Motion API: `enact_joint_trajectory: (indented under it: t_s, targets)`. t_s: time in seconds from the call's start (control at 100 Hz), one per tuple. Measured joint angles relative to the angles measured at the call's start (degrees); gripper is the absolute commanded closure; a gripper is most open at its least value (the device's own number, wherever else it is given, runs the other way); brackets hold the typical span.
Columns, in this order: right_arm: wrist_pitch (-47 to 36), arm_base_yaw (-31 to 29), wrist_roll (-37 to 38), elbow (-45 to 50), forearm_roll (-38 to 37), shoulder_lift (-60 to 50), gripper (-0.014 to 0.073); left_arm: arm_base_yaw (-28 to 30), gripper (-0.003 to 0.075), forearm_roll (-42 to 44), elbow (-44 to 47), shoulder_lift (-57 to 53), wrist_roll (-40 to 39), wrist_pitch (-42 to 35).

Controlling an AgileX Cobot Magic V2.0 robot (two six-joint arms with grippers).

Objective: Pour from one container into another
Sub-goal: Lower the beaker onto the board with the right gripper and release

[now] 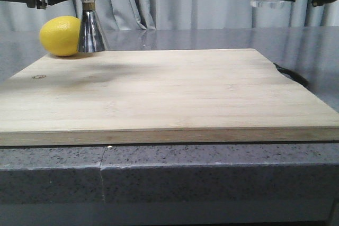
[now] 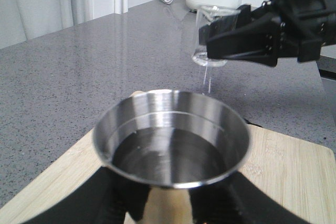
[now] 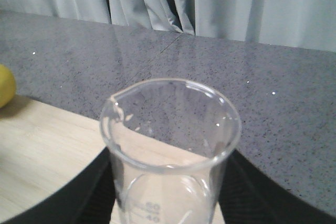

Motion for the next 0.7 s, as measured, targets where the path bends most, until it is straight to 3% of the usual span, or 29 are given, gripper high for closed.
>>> enact_joint_trajectory:
  t_s: [0.7]
  targets:
    - [-17.71,-0.5,-11.78,-0.21,-1.39,17.84,0.027,0.0,0.0481,0.0,0.0,0.0,0.0,0.0]
